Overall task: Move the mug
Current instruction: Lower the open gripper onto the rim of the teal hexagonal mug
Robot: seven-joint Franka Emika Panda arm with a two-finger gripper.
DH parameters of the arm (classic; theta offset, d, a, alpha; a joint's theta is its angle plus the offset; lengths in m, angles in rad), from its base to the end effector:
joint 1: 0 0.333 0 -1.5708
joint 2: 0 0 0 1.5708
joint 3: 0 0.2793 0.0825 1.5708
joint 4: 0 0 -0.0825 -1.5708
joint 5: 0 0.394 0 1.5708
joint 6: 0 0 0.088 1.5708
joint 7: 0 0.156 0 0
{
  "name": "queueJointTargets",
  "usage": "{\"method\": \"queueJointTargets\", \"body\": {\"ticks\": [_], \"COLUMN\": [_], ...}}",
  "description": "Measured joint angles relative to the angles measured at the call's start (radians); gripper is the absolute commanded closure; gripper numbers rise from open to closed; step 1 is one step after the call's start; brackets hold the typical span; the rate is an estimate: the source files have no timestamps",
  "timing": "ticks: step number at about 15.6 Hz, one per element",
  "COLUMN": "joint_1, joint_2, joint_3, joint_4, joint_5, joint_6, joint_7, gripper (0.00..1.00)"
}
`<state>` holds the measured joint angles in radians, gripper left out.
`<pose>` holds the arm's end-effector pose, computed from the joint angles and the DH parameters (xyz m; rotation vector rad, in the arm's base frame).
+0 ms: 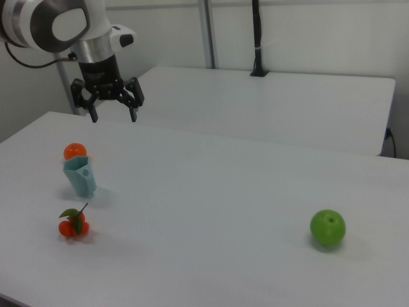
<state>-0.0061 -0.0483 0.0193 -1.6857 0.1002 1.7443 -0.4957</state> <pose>0.5715 0.0216 0.5270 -2.9711 -0.7537 -0.1954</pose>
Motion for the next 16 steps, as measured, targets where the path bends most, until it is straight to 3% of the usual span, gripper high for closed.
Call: {"method": "queueJointTargets", "body": {"ticks": [3, 8, 10, 16], "joint_1": [0.040, 0.096, 0.112, 0.131], "joint_2": [0.013, 0.053, 0.074, 0.135], "joint_3": [0.008, 0.046, 0.060, 0.122], "joint_4": [-0.007, -0.009, -0.009, -0.049], "joint_5": [0.000, 0.000, 0.000, 0.000], "joint_6": [0.000, 0.001, 0.013, 0.129], "joint_7": [-0.076, -0.082, -0.087, -0.091], "gripper": [0.03, 0.23, 0.27, 0.30]}}
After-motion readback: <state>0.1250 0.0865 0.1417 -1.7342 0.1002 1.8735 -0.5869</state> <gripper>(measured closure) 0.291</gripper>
